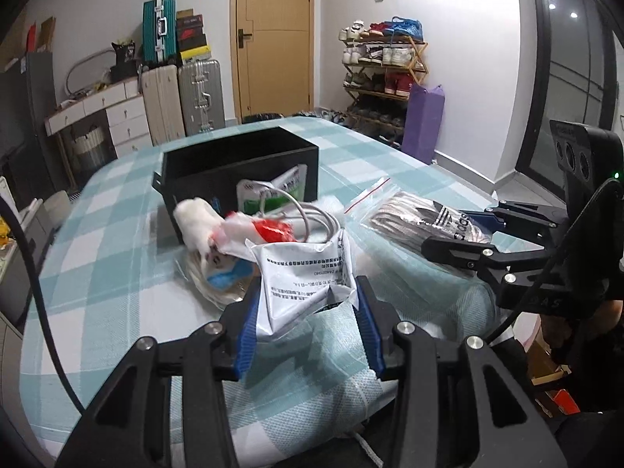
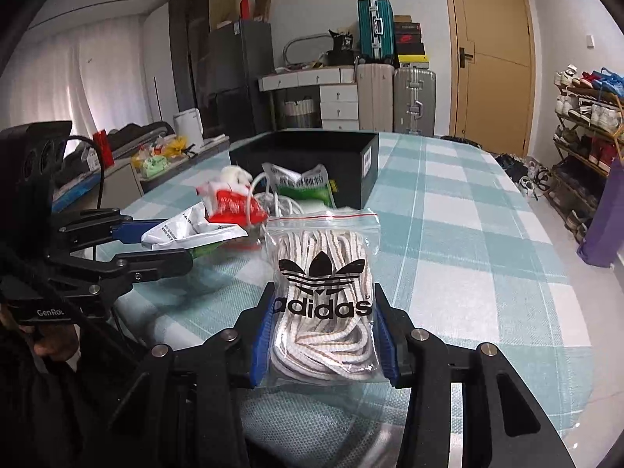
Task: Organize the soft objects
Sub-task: 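Carry the white packet with the left tool while the right tool carries the adidas bag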
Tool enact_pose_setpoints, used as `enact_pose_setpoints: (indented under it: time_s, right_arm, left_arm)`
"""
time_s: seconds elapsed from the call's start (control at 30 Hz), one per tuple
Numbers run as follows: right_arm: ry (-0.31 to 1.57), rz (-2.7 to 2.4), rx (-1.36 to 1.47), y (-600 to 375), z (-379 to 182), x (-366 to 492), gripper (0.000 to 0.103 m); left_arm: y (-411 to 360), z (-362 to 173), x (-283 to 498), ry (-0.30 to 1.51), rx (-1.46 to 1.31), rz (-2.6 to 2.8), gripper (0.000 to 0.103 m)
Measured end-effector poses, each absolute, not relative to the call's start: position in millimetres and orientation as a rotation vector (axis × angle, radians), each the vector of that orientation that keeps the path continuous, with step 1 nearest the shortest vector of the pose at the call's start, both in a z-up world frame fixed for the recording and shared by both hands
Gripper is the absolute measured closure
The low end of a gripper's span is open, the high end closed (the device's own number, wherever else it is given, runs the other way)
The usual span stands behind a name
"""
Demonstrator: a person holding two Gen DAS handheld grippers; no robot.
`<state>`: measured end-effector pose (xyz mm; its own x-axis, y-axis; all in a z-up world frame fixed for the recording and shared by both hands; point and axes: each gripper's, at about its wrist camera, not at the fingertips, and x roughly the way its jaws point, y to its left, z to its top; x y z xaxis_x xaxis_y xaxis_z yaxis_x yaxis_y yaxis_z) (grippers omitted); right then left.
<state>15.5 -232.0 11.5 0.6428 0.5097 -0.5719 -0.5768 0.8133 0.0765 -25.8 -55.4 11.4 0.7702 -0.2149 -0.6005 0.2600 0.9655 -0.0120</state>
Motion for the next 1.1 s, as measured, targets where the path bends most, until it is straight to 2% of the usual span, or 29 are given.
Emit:
enact_pose_setpoints:
  time_s: [0.67, 1.1]
  right_arm:
    - [0.523, 0.666, -0.089, -205.5, 63.0, 41.9, 0.058]
    - [0.532, 0.669, -0.098, -188.0, 74.6, 68.6, 0.058]
  left_arm:
    - [-16.6, 44.4, 15.0, 0.587, 0.015, -0.073, 0.059]
    - [0.8, 53.4, 48.2, 0.567, 0.002, 0.0, 0.059]
